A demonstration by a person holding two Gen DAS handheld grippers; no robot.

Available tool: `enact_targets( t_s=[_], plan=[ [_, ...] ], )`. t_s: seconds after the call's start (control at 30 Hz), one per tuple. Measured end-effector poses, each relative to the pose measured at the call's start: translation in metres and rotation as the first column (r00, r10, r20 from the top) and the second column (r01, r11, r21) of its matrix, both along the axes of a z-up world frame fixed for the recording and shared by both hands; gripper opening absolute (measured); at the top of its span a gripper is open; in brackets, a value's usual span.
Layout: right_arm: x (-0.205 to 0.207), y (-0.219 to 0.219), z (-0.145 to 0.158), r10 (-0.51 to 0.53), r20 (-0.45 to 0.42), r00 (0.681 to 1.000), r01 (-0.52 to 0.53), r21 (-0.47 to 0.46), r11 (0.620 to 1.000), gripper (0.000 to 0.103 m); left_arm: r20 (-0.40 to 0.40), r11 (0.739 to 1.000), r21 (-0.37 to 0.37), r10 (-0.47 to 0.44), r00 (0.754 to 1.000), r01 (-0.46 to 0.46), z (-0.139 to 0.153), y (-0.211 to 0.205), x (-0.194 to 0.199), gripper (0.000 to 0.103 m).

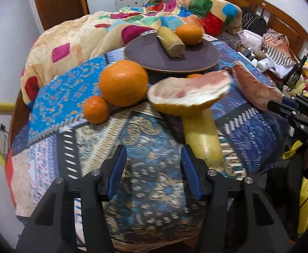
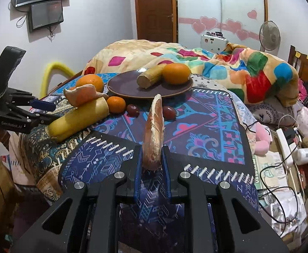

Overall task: Organize fruits
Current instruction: 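Lower the left gripper onto the second yellow cylinder and close on it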

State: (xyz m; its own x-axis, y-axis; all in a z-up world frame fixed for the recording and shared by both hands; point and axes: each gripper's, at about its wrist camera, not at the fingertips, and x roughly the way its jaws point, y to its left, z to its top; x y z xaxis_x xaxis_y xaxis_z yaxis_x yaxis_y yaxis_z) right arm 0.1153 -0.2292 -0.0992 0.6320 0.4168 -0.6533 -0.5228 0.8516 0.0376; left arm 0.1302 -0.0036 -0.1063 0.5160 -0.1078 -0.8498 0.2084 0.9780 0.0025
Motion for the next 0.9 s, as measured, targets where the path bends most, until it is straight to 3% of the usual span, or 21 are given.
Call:
enact_targets(
  t_s=[0.2, 0.57, 0.8, 0.9],
  plan=[
    [-0.004, -0.001, 0.000, 0.009, 0.010, 1.000, -0.009, -0.024, 1.000, 0.016, 0.022, 0.999, -0.029, 0.018, 1.000, -0.017, 0.004, -0.008, -0.007, 0.053],
    [-0.003, -0.006, -0.003, 0.012, 0.013, 1.000, -0.012, 0.002, 1.000, 0.017, 0.108, 0.992, -0.122, 0.028, 0.994, -0.015, 0.048, -0.006, -0.019, 0.053],
    [-0.002, -0.005, -0.004, 0.020, 0.010, 1.000, -0.020, -0.003, 1.000, 0.017, 0.078, 0.992, -0.124, 0.003, 0.997, 0.007, 0.029, -0.026, 0.002, 0.053],
    [-0.002, -0.002, -0.005, 0.026, 0.014, 1.000, -0.026, -0.015, 1.000, 0.019, 0.059, 0.994, -0.111, -0.017, 0.998, 0.024, 0.017, -0.039, 0.011, 0.047]
  ],
)
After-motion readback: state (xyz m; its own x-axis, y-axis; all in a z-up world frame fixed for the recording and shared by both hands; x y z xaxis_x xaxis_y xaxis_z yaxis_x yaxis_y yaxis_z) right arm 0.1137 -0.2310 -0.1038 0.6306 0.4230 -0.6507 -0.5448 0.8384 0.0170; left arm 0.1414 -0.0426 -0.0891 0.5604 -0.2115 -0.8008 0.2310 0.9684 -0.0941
